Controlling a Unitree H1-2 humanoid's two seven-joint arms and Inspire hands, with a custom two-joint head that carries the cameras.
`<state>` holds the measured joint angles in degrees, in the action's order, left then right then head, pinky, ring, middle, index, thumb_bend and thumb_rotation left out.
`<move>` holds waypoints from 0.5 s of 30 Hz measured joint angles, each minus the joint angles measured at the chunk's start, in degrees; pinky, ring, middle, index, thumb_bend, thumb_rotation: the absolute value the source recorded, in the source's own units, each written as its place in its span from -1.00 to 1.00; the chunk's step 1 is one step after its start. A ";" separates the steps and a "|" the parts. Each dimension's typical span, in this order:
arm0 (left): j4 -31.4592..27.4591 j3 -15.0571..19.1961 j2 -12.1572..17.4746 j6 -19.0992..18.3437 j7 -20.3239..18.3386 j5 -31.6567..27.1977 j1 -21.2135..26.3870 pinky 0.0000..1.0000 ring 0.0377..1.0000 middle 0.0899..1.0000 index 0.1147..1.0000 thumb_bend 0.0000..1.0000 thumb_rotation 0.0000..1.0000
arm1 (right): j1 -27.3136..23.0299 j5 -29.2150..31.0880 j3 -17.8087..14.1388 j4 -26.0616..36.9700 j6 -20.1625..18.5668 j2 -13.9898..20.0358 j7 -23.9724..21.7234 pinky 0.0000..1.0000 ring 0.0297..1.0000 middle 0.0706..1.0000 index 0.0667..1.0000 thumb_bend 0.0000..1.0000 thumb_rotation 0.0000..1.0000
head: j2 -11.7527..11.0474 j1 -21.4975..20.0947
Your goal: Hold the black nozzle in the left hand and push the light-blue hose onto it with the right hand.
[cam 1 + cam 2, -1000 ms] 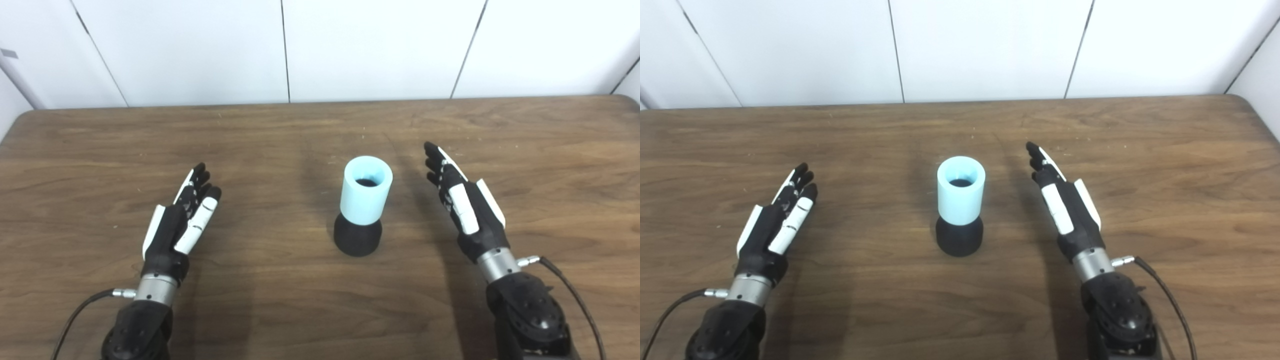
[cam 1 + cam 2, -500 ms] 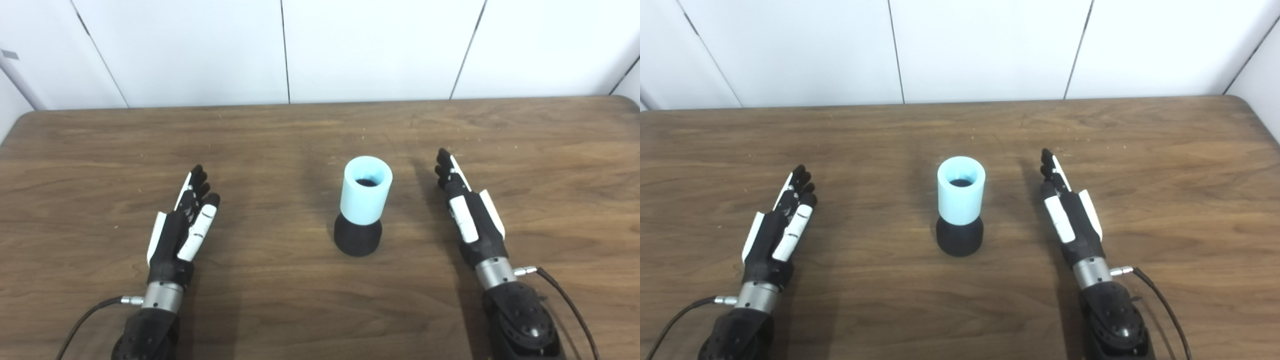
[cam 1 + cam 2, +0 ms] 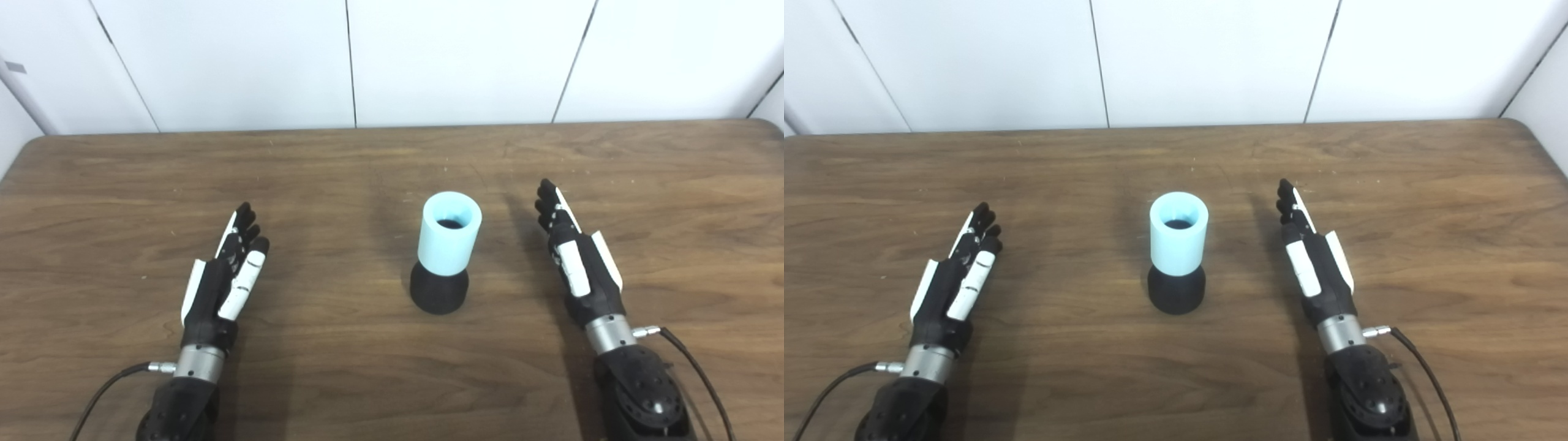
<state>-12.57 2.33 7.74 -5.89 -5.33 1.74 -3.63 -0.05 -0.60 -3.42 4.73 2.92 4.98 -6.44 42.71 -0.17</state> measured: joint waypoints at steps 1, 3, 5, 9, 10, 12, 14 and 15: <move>-0.02 0.01 0.01 -0.05 0.00 -0.05 0.00 0.89 0.94 0.95 0.97 -0.21 0.55 | 0.00 0.30 -0.05 0.00 0.00 0.02 -0.01 1.00 1.00 0.99 0.99 0.23 1.00 | 0.00 0.09; -0.02 0.03 0.02 -0.08 0.00 -0.18 0.00 0.88 0.92 0.92 0.96 -0.21 0.55 | 0.03 1.77 -0.33 0.01 -0.03 0.09 -0.10 1.00 1.00 0.99 0.97 0.25 1.00 | -0.35 -0.09; -0.02 0.03 0.02 -0.08 0.01 -0.22 0.00 0.87 0.91 0.91 0.95 -0.20 0.56 | 0.10 3.53 -0.70 0.06 -0.09 0.11 -0.18 1.00 1.00 0.99 0.96 0.25 1.00 | -0.70 -0.26; -0.02 0.04 0.02 -0.11 0.00 -0.44 0.00 0.87 0.90 0.91 0.94 -0.19 0.57 | 0.17 6.28 -1.04 0.02 -0.05 0.23 -0.31 1.00 1.00 0.99 0.96 0.22 1.00 | -0.97 -0.44; -0.02 0.06 0.02 -0.14 -0.01 -0.52 0.00 0.87 0.90 0.91 0.94 -0.20 0.57 | 0.18 6.66 -1.09 -0.01 -0.02 0.25 -0.32 1.00 1.00 0.99 0.95 0.21 1.00 | -1.14 -0.35; -0.01 0.12 0.06 -0.21 -0.03 -0.92 0.00 0.87 0.91 0.91 0.93 -0.21 0.56 | 0.17 7.13 -1.12 -0.12 0.07 0.29 -0.32 1.00 1.00 0.99 0.94 0.21 1.00 | -1.14 -0.18; 0.00 0.24 0.20 -0.35 -0.07 -1.75 0.01 0.87 0.91 0.91 0.93 -0.21 0.56 | 0.16 7.54 -1.16 -0.30 0.39 0.31 -0.32 1.00 1.00 0.99 0.94 0.21 1.00 | -1.23 -0.09; 0.01 0.26 0.25 -0.37 -0.09 -1.96 0.01 0.87 0.91 0.91 0.93 -0.21 0.56 | 0.16 7.69 -1.18 -0.43 0.75 0.31 -0.33 1.00 1.00 0.99 0.93 0.21 1.00 | -1.23 0.00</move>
<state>-12.56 2.58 7.99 -6.27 -5.42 -0.22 -3.62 0.11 7.09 -4.60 4.31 3.67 5.29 -6.76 41.48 -0.18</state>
